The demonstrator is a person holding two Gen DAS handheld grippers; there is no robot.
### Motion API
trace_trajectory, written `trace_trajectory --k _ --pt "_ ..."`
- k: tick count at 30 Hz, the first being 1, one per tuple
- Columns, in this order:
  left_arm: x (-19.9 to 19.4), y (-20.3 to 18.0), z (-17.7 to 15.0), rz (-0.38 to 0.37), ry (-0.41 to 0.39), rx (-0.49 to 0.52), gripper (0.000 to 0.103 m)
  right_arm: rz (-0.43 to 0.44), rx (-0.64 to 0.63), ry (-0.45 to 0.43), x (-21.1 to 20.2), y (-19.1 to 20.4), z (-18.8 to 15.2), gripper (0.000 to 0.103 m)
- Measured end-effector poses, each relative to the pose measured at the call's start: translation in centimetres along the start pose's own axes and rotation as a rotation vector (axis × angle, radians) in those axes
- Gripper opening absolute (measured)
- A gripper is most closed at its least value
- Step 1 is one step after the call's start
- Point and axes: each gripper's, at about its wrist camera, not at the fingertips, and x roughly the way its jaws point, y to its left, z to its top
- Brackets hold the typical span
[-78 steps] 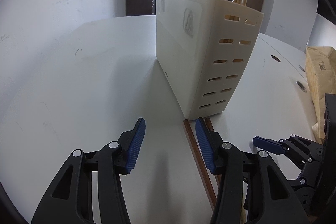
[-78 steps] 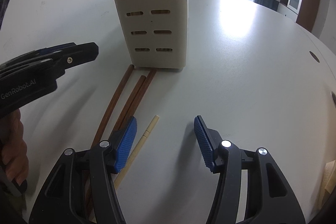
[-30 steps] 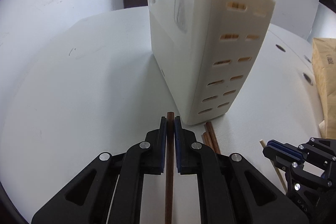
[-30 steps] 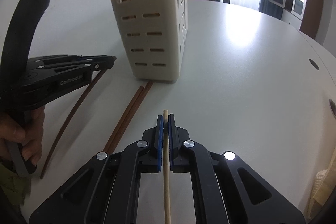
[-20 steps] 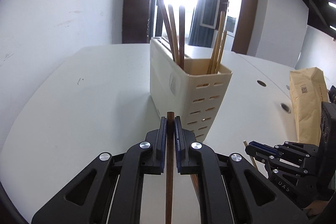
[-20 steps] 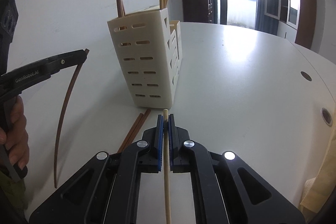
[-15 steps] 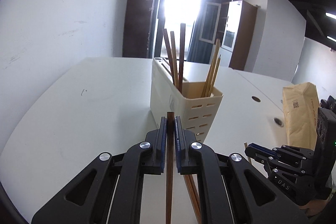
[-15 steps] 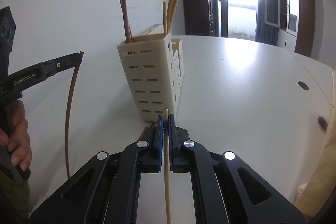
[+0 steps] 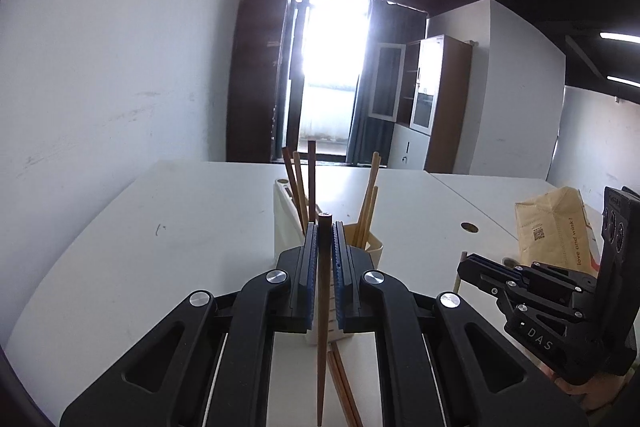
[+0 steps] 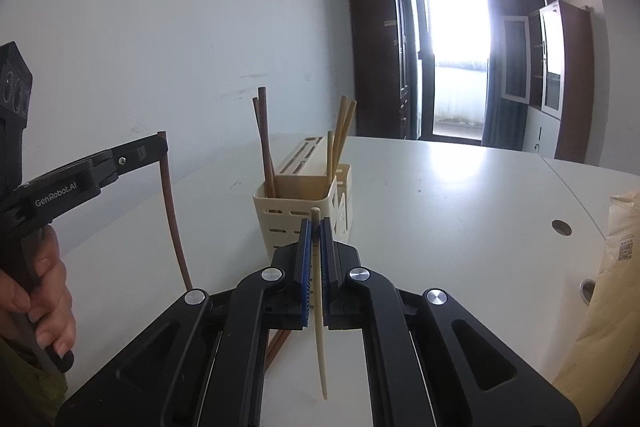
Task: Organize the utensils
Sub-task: 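Lower the dark chopstick into the holder while the right tool lowers the light one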
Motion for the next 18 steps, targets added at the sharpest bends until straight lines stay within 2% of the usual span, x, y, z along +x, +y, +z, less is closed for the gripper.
trace_trajectory --k 11,18 --pt "-1.2 -2.0 3.5 -0.006 -0.110 0.053 0.007 0.016 -0.012 -0.068 -0.7 0.4 3.3 0.005" --pt "-1.0 -2.7 4.5 -0.025 -0.157 0.031 0.007 0.015 -0.010 -0.110 0.0 0.3 4.7 0.005"
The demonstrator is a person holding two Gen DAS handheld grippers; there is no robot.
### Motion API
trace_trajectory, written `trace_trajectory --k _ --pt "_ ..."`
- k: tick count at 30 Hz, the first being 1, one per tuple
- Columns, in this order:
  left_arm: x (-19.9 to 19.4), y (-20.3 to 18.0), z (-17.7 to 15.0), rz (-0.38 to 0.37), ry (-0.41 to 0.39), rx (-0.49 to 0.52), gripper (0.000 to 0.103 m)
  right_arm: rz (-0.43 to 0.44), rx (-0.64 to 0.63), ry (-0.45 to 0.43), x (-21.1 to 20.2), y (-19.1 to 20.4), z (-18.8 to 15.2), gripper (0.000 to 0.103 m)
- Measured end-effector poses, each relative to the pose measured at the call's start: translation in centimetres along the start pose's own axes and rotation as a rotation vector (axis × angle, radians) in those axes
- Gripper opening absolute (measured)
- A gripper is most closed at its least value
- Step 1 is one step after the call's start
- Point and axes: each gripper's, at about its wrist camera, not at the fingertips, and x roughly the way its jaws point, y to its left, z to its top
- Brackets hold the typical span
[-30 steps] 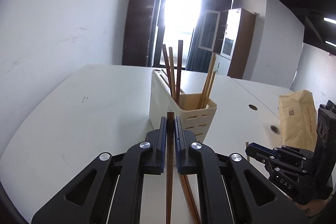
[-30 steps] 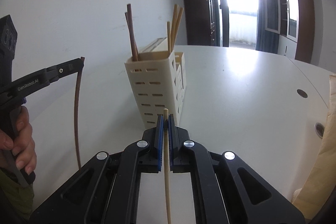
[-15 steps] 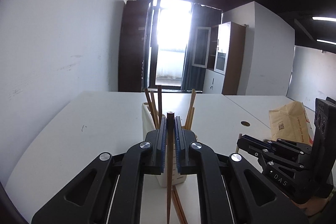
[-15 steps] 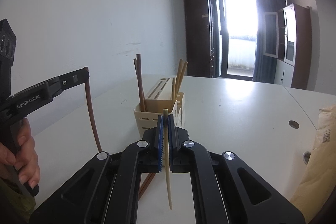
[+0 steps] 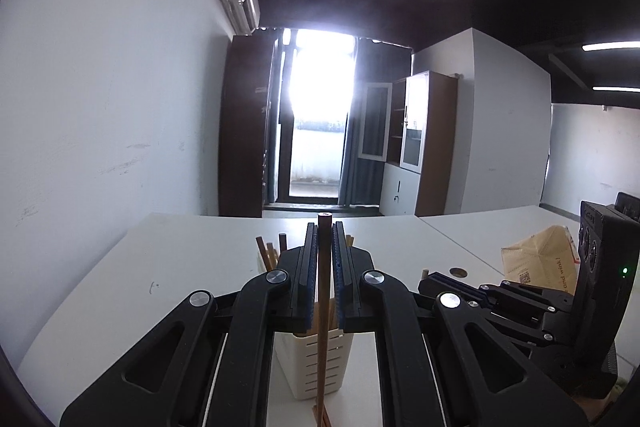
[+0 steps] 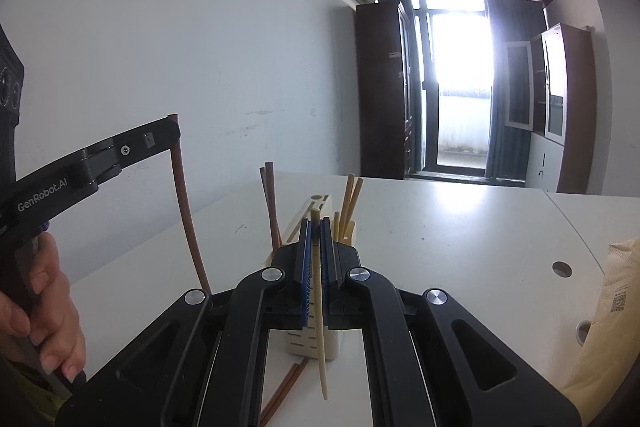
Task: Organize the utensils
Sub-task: 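Lower the dark chopstick into the holder while the right tool lowers the light one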
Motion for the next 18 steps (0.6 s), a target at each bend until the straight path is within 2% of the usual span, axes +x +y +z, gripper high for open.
trace_trajectory --k 9,18 --pt "1.3 0.1 0.8 0.020 -0.058 0.001 0.007 -0.001 -0.008 -0.051 0.3 -0.5 0.8 0.005" --pt "0.2 1.0 2.3 0.051 -0.177 -0.022 0.007 0.023 -0.001 -0.121 0.6 -0.6 2.1 0.005"
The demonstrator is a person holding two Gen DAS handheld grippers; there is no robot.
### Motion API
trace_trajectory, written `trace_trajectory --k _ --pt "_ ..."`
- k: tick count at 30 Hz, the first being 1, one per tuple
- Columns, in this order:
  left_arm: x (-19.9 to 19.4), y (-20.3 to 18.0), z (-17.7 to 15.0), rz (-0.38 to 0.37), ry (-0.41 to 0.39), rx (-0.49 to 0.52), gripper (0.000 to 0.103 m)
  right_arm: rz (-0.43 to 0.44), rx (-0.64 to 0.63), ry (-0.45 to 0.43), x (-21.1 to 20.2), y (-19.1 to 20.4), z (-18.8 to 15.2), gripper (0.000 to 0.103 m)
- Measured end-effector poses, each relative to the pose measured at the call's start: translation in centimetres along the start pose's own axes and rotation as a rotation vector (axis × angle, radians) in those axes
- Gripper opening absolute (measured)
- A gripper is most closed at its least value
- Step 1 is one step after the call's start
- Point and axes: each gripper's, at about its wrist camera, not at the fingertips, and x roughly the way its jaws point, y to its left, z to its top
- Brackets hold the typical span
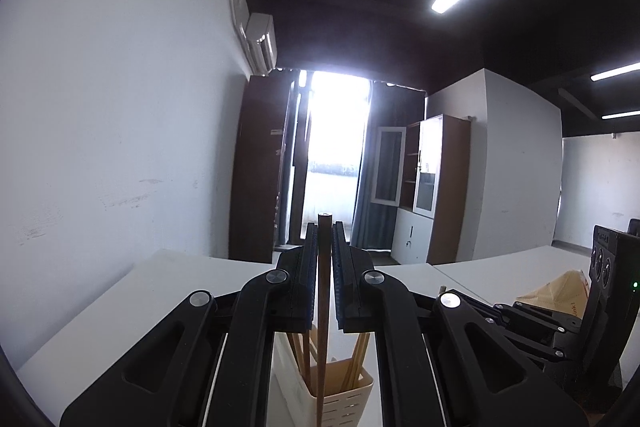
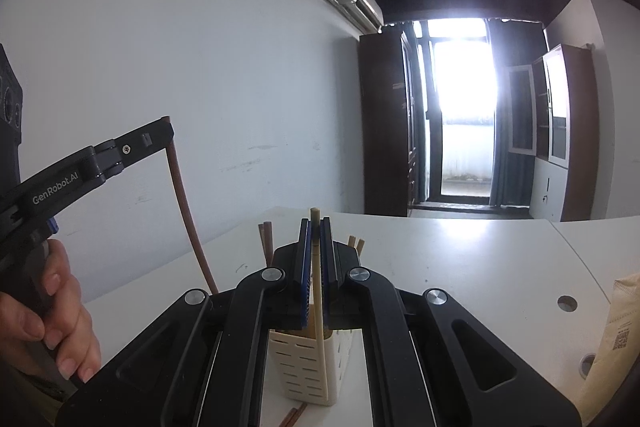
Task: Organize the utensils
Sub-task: 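Lower the dark chopstick into the holder while the right tool lowers the light one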
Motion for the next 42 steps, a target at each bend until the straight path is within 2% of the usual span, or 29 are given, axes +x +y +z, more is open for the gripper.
trace_trajectory --k 10,21,28,33,36,42 --pt "-1.9 -0.4 0.7 0.024 -0.141 -0.033 0.007 0.031 0.015 -0.070 -0.6 0.2 1.3 0.005" --pt "-1.6 -0.9 0.4 0.009 -0.232 -0.032 0.007 0.037 0.045 -0.182 -0.4 -0.3 2.1 0.005" --pt "0.0 -0.4 -0.1 0.017 -0.219 -0.036 0.007 0.035 0.036 -0.212 0.5 -0.6 1.6 0.005" --pt "1.3 -0.3 -0.6 0.019 -0.192 -0.021 0.007 0.044 0.050 -0.179 2.4 -1.0 0.7 0.005" --pt "2.0 -0.4 -1.1 0.019 -0.163 -0.009 0.007 0.023 0.017 -0.148 3.3 -0.6 0.0 0.005" --pt "3.8 -0.4 -2.1 0.012 -0.068 0.013 0.007 0.027 0.015 -0.068 3.9 -0.9 -1.1 0.005"
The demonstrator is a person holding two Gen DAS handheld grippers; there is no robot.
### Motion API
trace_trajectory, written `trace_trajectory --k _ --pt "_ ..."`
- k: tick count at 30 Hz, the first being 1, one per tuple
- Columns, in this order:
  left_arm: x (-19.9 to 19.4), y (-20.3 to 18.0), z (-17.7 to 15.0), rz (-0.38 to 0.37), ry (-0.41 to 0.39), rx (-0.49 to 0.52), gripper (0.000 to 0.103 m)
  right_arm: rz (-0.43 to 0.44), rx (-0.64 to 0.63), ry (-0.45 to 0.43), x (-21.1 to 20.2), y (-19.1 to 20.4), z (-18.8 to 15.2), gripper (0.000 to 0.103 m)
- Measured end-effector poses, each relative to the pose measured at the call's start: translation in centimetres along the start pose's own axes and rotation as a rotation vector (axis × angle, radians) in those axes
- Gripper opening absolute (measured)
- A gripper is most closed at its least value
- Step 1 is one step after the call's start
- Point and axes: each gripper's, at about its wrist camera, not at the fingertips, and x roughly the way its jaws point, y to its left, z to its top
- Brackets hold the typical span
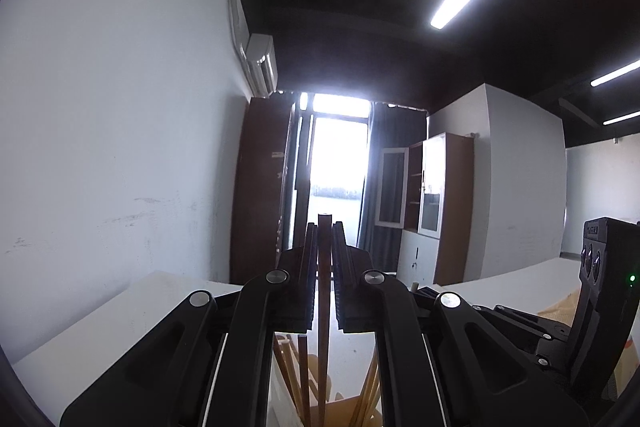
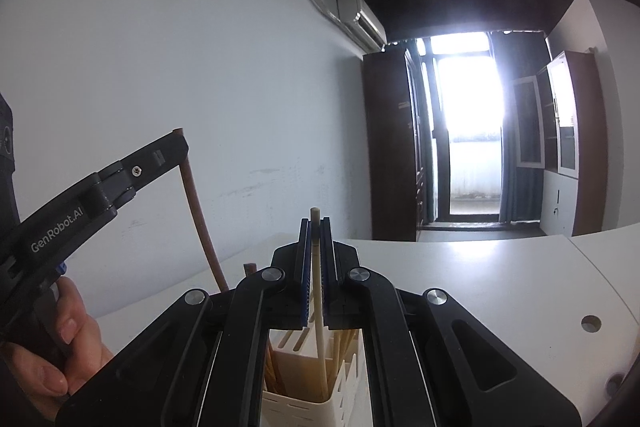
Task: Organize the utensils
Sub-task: 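Lower the dark chopstick into the holder while the right tool lowers the light one, then open both tools and withdraw them upward from the cream holder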
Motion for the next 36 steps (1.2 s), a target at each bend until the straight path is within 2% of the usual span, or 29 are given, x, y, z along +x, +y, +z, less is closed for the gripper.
trace_trajectory --k 6,15,36 --pt "1.7 0.8 -1.0 -0.035 0.111 -0.025 0.007 -0.004 -0.011 0.065 -0.3 0.0 -1.0 0.005" --pt "3.1 1.5 -2.5 -0.017 0.184 -0.001 0.007 -0.019 -0.025 0.106 -0.8 -0.2 -1.4 0.005" --pt "4.1 2.3 -4.4 -0.029 0.269 0.002 0.007 -0.043 -0.050 0.191 0.4 0.3 -1.5 0.005"
